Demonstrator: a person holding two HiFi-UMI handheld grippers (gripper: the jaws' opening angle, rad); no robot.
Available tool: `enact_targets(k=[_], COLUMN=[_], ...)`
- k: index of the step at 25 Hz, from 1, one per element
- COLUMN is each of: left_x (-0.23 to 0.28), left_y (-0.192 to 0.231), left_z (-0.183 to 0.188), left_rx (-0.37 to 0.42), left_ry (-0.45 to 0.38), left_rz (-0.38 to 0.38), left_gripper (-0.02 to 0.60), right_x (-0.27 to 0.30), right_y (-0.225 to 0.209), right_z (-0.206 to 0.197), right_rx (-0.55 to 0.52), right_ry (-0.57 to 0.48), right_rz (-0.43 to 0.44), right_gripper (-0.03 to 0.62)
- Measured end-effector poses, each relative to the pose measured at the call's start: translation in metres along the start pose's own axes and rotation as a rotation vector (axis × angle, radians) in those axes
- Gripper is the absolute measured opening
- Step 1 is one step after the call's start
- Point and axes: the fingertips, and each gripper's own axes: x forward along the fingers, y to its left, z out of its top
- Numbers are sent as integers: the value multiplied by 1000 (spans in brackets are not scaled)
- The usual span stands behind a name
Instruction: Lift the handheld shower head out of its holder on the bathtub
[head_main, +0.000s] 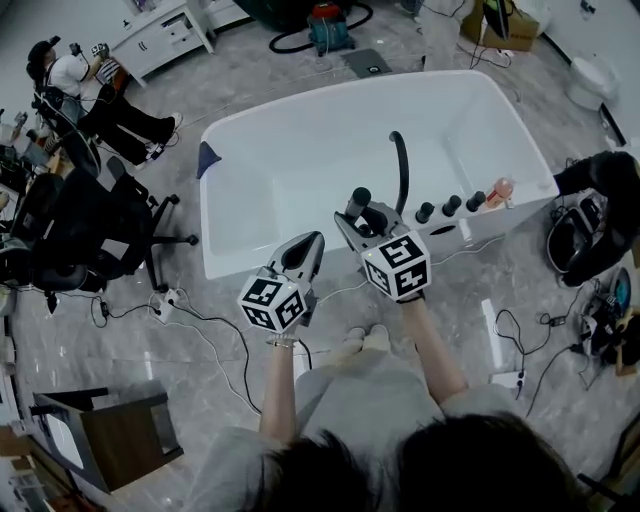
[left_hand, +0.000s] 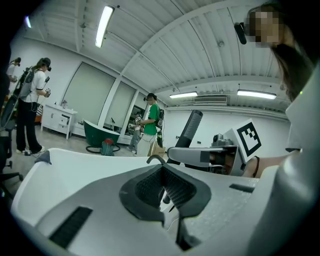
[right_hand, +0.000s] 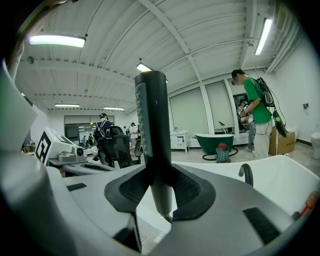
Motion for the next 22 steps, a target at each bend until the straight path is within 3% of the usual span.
enact_targets(k=[10, 22], left_x=[-21, -32], left_y=[-7, -17], left_z=[36, 57], left_rx=[82, 127], left_ry=[-37, -74], left_rz=[-3, -23], left_gripper=[5, 5], right_x=[-14, -23], right_y=[26, 41], right_z=[26, 54], right_rx=[-33, -46], right_ry=[-18, -103], right_rz=[29, 16], right_gripper=[133, 133])
